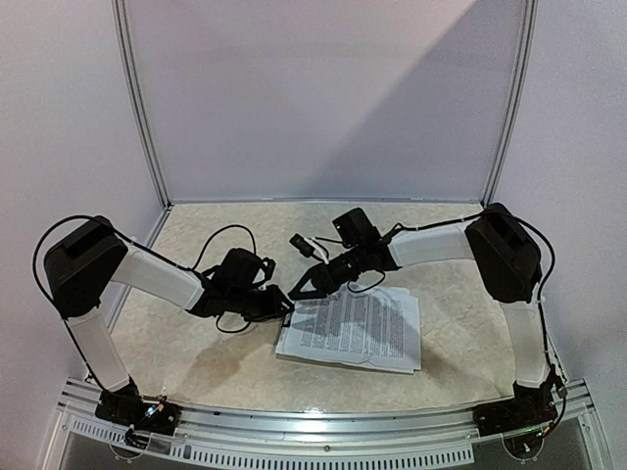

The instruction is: Put the files into the folder

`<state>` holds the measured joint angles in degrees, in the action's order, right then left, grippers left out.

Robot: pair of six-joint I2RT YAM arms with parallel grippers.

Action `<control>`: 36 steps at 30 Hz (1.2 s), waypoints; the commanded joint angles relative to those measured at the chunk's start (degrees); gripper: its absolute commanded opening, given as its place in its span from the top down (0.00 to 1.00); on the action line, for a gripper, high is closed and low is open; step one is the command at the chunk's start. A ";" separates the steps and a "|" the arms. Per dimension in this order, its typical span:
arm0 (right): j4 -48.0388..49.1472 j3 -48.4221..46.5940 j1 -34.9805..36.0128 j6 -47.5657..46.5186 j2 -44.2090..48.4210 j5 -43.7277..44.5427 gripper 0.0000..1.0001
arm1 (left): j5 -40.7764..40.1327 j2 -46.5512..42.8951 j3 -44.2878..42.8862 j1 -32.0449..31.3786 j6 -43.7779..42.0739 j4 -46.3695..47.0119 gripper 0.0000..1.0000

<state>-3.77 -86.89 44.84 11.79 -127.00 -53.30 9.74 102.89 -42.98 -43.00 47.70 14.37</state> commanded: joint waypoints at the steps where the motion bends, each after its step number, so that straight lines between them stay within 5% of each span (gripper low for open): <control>1: -5.00 1.09 -0.46 0.00 4.49 -0.98 0.50 | 2.35 3.87 2.38 -1.03 0.53 -6.96 1.00; 4: -10.44 2.94 -1.65 -2.94 7.93 1.92 0.50 | 2.39 3.92 2.35 -0.97 0.38 -7.14 1.00; 10: -22.38 18.23 -7.31 -9.99 22.80 24.31 0.38 | 2.08 3.74 2.56 -0.77 0.33 -7.08 1.00; 21: -31.36 41.37 -18.57 -3.89 40.26 36.27 0.31 | 0.52 3.32 0.90 -0.90 0.53 -9.26 1.00; 36: -28.08 37.49 -16.34 7.79 31.56 25.55 0.36 | -0.67 3.53 -1.95 -1.73 1.03 -11.78 1.00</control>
<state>-33.06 -47.79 26.61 16.43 -92.01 -24.21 9.52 103.42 -45.39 -43.40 48.07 10.76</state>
